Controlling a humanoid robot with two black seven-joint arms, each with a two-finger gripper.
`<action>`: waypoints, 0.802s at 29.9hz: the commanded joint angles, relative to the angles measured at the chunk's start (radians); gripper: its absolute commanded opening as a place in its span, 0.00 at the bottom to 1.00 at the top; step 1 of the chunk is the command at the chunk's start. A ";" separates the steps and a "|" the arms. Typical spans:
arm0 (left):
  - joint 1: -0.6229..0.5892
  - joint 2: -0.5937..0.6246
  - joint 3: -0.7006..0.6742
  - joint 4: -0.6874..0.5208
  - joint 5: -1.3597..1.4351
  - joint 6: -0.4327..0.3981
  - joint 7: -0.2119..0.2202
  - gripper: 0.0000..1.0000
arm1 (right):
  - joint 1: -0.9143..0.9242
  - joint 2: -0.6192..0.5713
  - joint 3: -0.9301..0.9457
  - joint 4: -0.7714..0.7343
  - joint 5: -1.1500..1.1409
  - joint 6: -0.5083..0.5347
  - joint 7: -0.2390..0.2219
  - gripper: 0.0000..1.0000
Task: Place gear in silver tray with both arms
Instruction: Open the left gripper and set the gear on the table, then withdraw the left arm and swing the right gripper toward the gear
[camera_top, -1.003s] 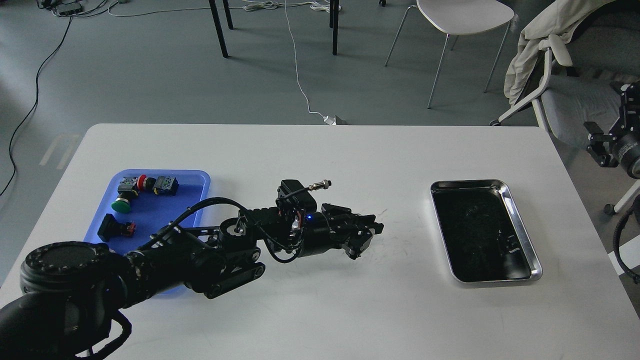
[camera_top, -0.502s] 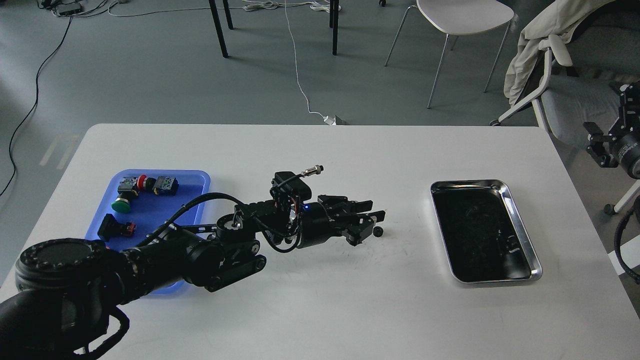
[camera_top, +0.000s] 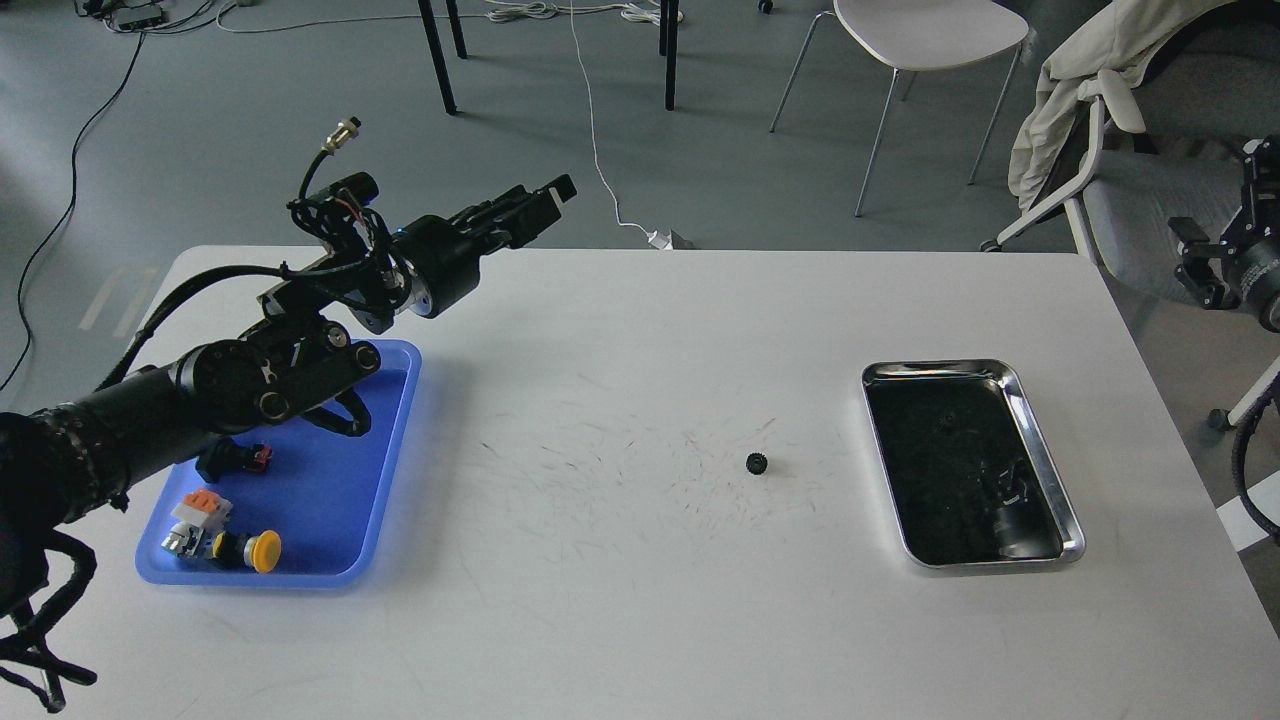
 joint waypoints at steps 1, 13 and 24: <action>0.000 0.036 -0.011 0.006 -0.103 0.001 0.000 0.98 | 0.005 -0.003 -0.011 0.034 -0.015 0.002 -0.004 0.93; 0.024 0.112 -0.052 0.113 -0.444 -0.091 0.000 0.98 | 0.195 -0.003 -0.238 0.138 -0.211 0.003 -0.033 0.93; 0.079 0.137 -0.207 0.299 -0.668 -0.554 0.000 0.99 | 0.330 -0.003 -0.346 0.264 -0.324 -0.006 -0.205 0.92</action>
